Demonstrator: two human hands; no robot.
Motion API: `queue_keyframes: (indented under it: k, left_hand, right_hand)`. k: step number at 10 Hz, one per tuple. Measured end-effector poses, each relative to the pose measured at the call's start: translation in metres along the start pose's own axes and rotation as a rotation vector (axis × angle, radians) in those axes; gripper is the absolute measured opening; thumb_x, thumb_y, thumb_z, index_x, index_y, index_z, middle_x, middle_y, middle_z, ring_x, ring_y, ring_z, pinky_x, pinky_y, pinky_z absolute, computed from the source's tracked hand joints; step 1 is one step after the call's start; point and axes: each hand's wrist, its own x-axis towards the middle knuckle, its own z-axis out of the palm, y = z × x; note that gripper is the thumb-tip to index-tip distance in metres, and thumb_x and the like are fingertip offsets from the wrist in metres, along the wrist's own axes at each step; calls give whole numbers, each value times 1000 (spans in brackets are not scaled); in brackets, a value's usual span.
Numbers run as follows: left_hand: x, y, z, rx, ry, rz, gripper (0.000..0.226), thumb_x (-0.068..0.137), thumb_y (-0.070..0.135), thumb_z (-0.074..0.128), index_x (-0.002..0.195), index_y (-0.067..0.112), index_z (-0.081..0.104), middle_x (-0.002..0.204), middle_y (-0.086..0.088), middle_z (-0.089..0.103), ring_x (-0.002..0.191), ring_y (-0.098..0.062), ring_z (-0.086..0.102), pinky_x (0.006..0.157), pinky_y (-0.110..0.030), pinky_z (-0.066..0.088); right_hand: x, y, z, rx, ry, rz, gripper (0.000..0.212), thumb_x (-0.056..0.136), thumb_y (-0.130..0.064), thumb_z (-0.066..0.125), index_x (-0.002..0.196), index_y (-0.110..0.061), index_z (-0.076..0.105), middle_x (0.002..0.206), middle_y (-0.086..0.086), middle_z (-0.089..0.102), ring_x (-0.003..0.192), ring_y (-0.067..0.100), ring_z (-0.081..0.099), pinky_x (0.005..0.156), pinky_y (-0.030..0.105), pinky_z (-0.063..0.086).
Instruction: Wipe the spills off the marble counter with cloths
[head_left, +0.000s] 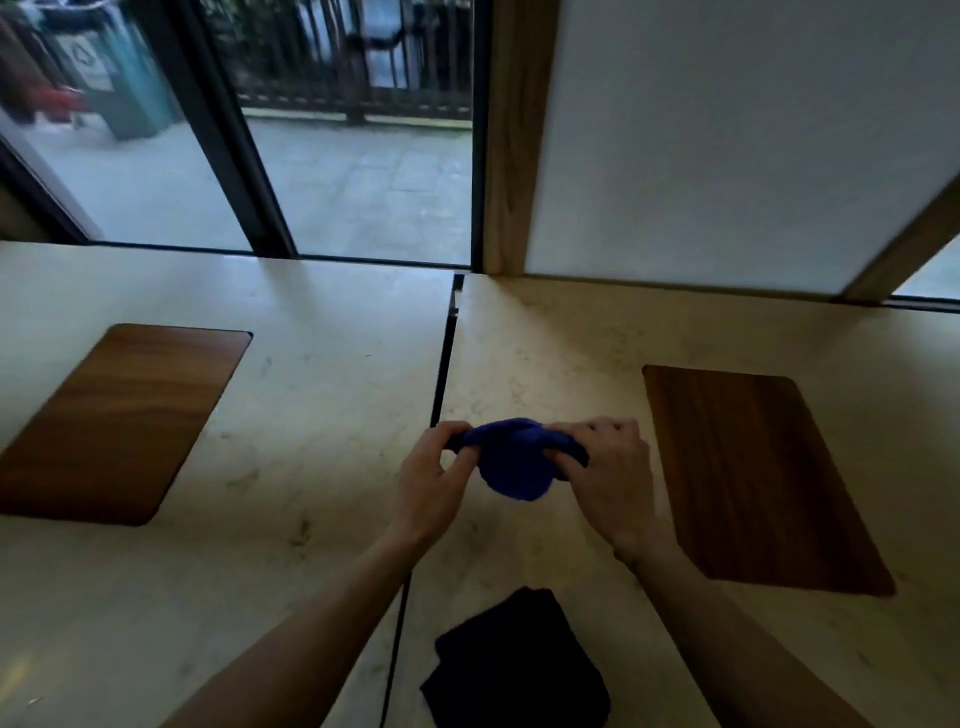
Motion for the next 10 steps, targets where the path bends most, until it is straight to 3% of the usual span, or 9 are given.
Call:
queue_keyframes:
  k: [1,3,4,7,9,10]
  left_hand:
    - [1,-4,1,17,4,-34,22,98,16,56,103,37,59,95,17,62,90,7,56,70,-9,42]
    - [2,-35,16,95,-59,-122,16,99,18,54,109,29,62,100,10,64,96,-7,58,80,-26,48]
    - [4,-62,29,226,-143,-212,23,98,23,53,120,23,63,112,1,66,107,-17,57,91,-38,50]
    - [1,-82,36,523,-254,-275,32,100,27,43,130,28,54,132,-5,56,127,-28,42,102,-49,42]
    - [3,-70,14,390,-172,-248,32,100,28,50,132,27,55,133,-3,56,123,-24,48,97,-36,43]
    - [6,-52,-15,242,-22,-133,26,98,24,56,124,23,60,117,5,61,112,-16,57,92,-32,48]
  right_hand:
    - [4,6,8,14,-16,2,27,89,-34,68,115,-28,71,90,-11,61,91,8,32,76,31,30]
    - [-1,25,38,-17,-99,33,25,89,-35,68,113,-28,72,94,-5,69,92,13,39,75,32,36]
    - [-9,38,65,-53,-217,122,27,91,-37,65,115,-28,71,103,-2,70,102,25,47,78,37,37]
    - [-27,49,88,-152,-517,237,43,100,-45,46,142,-38,45,138,-4,54,128,27,33,98,43,36]
    - [-36,47,68,-123,-325,265,46,97,-53,46,138,-33,52,134,-6,58,124,23,41,95,39,41]
    - [-45,32,42,-101,-225,235,62,98,-65,21,133,-30,58,131,-10,60,121,16,48,98,33,35]
